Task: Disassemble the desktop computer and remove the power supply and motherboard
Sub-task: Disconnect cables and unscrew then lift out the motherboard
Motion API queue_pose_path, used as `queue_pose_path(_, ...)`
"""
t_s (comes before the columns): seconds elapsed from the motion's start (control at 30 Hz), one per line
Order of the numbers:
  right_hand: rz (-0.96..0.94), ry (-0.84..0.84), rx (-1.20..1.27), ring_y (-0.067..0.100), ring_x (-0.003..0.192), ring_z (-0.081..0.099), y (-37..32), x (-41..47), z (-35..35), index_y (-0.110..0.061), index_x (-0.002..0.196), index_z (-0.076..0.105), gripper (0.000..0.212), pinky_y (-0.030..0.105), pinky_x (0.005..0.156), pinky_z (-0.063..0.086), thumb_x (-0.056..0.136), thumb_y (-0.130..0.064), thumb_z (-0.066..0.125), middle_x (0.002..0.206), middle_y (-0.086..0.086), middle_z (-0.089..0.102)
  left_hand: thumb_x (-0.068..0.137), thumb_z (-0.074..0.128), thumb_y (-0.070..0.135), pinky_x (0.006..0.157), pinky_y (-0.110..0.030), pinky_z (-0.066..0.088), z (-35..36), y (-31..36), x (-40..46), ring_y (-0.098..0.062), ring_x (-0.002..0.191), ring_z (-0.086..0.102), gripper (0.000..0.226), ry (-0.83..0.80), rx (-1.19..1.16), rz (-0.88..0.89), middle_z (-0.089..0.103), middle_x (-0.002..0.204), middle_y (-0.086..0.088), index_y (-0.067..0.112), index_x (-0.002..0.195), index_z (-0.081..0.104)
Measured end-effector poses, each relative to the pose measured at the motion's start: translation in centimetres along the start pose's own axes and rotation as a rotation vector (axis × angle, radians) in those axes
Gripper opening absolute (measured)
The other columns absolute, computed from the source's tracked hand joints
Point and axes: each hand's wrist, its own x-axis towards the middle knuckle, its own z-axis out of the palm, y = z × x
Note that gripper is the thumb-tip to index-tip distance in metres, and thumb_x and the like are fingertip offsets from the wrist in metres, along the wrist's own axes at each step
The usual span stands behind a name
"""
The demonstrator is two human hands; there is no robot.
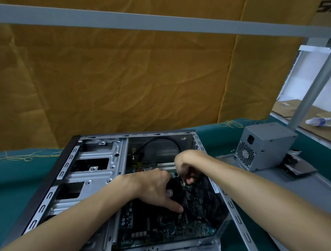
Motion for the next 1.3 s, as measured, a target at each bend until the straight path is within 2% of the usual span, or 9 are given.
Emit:
queue_pose_path(0.27, -0.191, 0.215, 0.045, 0.014, 0.044, 0.060, 0.7, -1.5, 0.4, -0.006, 0.074, 0.070, 0.032, 0.028, 0.055, 0.051, 0.101, -0.012, 0.053, 0.063, 0.005, 0.070, 0.071, 0.069, 0.080, 0.074, -0.038, 0.057, -0.1, 0.3, -0.2, -0.015, 0.080, 0.064, 0.068, -0.009, 0.007, -0.021, 0.068, 0.092, 0.003, 0.021, 0.102, 0.060)
queue_pose_path(0.37, -0.318, 0.603, 0.161, 0.024, 0.053, 0.063, 1.4, -2.7, 0.4, -0.007, 0.069, 0.064, 0.019, 0.031, 0.050, 0.051, 0.088, -0.003, 0.060, 0.068, 0.011, 0.066, 0.074, 0.061, 0.084, 0.077, -0.041, 0.057, -0.3, 0.4, -0.7, -0.018, 0.083, 0.065, 0.072, -0.011, 0.048, -0.046, 0.069, 0.095, 0.001, 0.019, 0.106, 0.060)
queue_pose_path(0.5, -0.405, 0.974, 0.245, 0.030, 0.075, 0.067, 2.2, -4.7, 1.1, -0.007, 0.084, 0.069, 0.011, 0.043, 0.070, 0.060, 0.092, -0.012, 0.064, 0.081, 0.011, 0.069, 0.091, 0.046, 0.076, 0.072, -0.037, 0.052, -1.2, -0.2, -1.9, -0.020, 0.081, 0.067, 0.058, 0.102, 0.037, -0.089, 0.072, 0.092, 0.000, 0.021, 0.099, 0.065)
queue_pose_path(0.57, -0.390, 1.089, 0.219, 0.034, 0.083, 0.066, 3.0, -5.3, 1.4, -0.008, 0.094, 0.069, 0.008, 0.044, 0.075, 0.058, 0.095, -0.013, 0.063, 0.090, 0.013, 0.069, 0.095, 0.049, 0.066, 0.072, -0.033, 0.044, -1.9, -0.7, -2.8, -0.025, 0.093, 0.067, 0.050, 0.215, 0.188, -0.112, 0.071, 0.101, -0.002, 0.021, 0.109, 0.063)
queue_pose_path(0.7, -0.497, 1.126, 0.215, 0.028, 0.103, 0.061, 4.1, -6.3, 2.4, -0.017, 0.105, 0.072, 0.014, 0.045, 0.096, 0.048, 0.097, -0.025, 0.065, 0.103, 0.006, 0.071, 0.098, 0.052, 0.057, 0.101, -0.037, 0.040, -1.9, -1.8, -4.5, -0.027, 0.127, 0.052, 0.051, 0.334, 0.269, -0.183, 0.060, 0.133, -0.004, 0.023, 0.136, 0.057)
queue_pose_path(0.8, -0.370, 1.281, 0.110, 0.031, 0.119, 0.048, 3.9, -6.1, 3.4, -0.018, 0.122, 0.064, 0.027, 0.046, 0.104, 0.036, 0.097, -0.025, 0.059, 0.128, 0.009, 0.054, 0.098, 0.056, 0.041, 0.121, -0.041, 0.020, -0.9, -1.8, -5.7, -0.026, 0.150, 0.021, 0.052, 0.422, 0.277, -0.267, 0.034, 0.157, -0.005, 0.025, 0.146, 0.047)
queue_pose_path(0.9, -0.225, 1.107, 0.239, 0.042, 0.113, 0.052, 4.1, -6.0, 4.3, -0.008, 0.146, 0.032, 0.059, 0.045, 0.087, 0.045, 0.095, -0.012, 0.061, 0.144, 0.025, 0.031, 0.092, 0.058, 0.020, 0.121, -0.047, 0.020, -0.4, -1.2, -6.6, -0.034, 0.152, 0.014, 0.065, 0.447, 0.138, -0.424, 0.019, 0.162, -0.015, 0.020, 0.152, 0.033)
queue_pose_path(1.0, -0.245, 1.013, 0.400, 0.039, 0.100, 0.061, 4.6, -5.9, 4.4, 0.002, 0.154, 0.022, 0.069, 0.036, 0.069, 0.043, 0.095, 0.002, 0.058, 0.139, 0.030, 0.042, 0.089, 0.060, 0.011, 0.114, -0.046, 0.035, -0.3, -0.8, -7.3, -0.036, 0.144, 0.030, 0.066, 0.433, 0.052, -0.503, 0.037, 0.147, -0.015, 0.017, 0.150, 0.037)
queue_pose_path(1.3, -0.211, 1.043, 0.562, 0.037, 0.119, 0.058, 5.3, -6.7, 5.9, 0.000, 0.157, 0.026, 0.073, 0.037, 0.082, 0.047, 0.091, 0.011, 0.055, 0.138, 0.023, 0.053, 0.088, 0.057, -0.002, 0.082, -0.032, 0.044, -0.6, -1.2, -7.8, -0.031, 0.129, 0.049, 0.046, 0.460, -0.051, -0.364, 0.045, 0.124, -0.006, 0.021, 0.128, 0.065)
